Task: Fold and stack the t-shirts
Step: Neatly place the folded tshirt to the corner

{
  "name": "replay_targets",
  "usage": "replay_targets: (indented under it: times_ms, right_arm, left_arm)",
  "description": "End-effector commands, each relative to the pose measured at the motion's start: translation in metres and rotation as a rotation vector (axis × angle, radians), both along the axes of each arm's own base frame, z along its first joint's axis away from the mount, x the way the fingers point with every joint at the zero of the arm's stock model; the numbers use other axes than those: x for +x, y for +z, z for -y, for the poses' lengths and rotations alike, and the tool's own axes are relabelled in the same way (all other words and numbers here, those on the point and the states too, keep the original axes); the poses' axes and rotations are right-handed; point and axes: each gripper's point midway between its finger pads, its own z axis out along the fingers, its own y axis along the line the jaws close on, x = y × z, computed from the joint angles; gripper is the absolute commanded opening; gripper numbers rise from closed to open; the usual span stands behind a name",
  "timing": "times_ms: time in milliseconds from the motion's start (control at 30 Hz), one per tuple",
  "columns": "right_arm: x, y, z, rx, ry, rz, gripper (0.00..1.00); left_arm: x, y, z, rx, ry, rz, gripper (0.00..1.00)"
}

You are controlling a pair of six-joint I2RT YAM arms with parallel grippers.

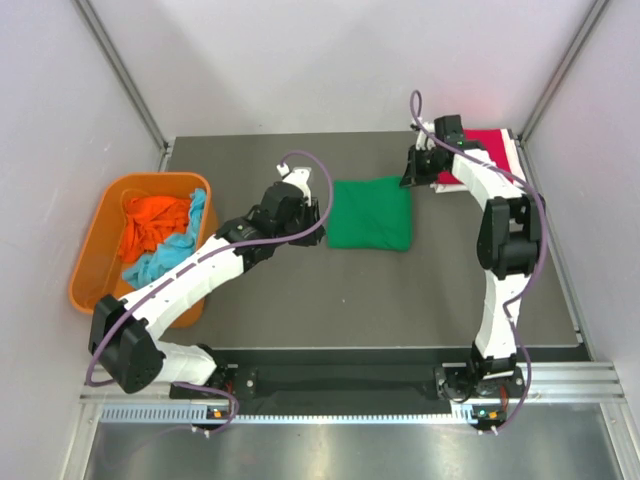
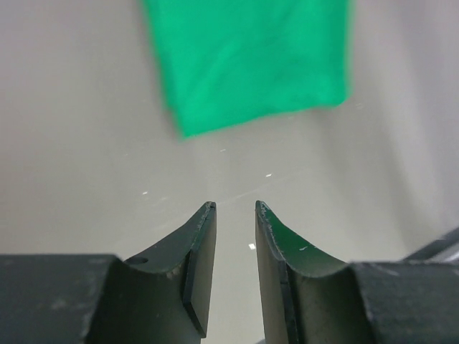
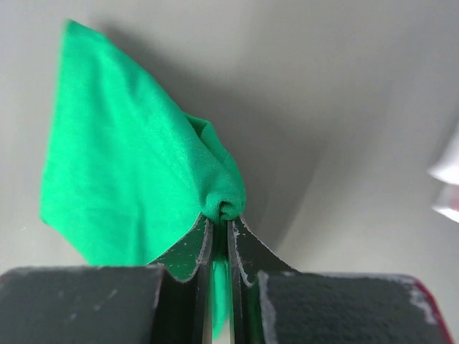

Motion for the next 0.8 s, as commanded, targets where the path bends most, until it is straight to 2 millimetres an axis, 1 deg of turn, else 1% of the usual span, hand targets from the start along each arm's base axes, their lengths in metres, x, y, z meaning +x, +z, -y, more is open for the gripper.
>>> replay_targets:
  times_ms: [0,33,67,133,200,333,367,400,433,533,567,667,767]
  right_arm:
    - [0.013,0.065,0.027,-0.15,-0.053,0.188,0.0]
    - [0.015,0.072,0.03,-0.166,-0.059,0.203,0.0]
    - [0.019,0.084,0.037,-0.195,-0.076,0.236,0.0]
    - [0.022,0.092,0.048,-0.232,-0.103,0.249,0.0]
    - [0.027,0.105,0.061,-0.271,-0.13,0.278,0.0]
    - [0.032,0.123,0.079,-0.322,-0.154,0.317,0.0]
    - [0.034,0.133,0.086,-0.341,-0.172,0.339,0.0]
    - [0.033,0.137,0.089,-0.353,-0.177,0.344,0.0]
    - [0.034,0.148,0.094,-0.366,-0.184,0.369,0.0]
    - [0.036,0.163,0.109,-0.391,-0.222,0.402,0.0]
    - [0.037,0.173,0.117,-0.401,-0.237,0.426,0.0]
    - [0.039,0.193,0.125,-0.415,-0.25,0.48,0.0]
    - [0.045,0.208,0.136,-0.424,-0.268,0.524,0.0]
  left_arm:
    - [0.004,-0.008,-0.014,0.089,0.01,0.04,0.34]
    - [0.005,-0.012,-0.015,0.098,0.011,0.038,0.33]
    - [0.005,-0.014,-0.015,0.103,0.007,0.035,0.33]
    - [0.005,-0.021,-0.015,0.112,0.003,0.028,0.33]
    - [0.004,-0.027,-0.016,0.121,-0.003,0.023,0.33]
    - [0.005,-0.033,-0.019,0.144,0.002,0.025,0.33]
    - [0.006,-0.034,-0.019,0.144,0.002,0.024,0.33]
    - [0.005,-0.034,-0.017,0.14,-0.002,0.023,0.33]
    - [0.004,-0.034,-0.016,0.133,-0.006,0.02,0.33]
    - [0.004,-0.036,-0.015,0.129,-0.013,0.013,0.33]
    - [0.004,-0.037,-0.015,0.13,-0.013,0.012,0.33]
    - [0.004,-0.036,-0.015,0.128,-0.012,0.012,0.33]
    - [0.004,-0.036,-0.015,0.128,-0.013,0.014,0.33]
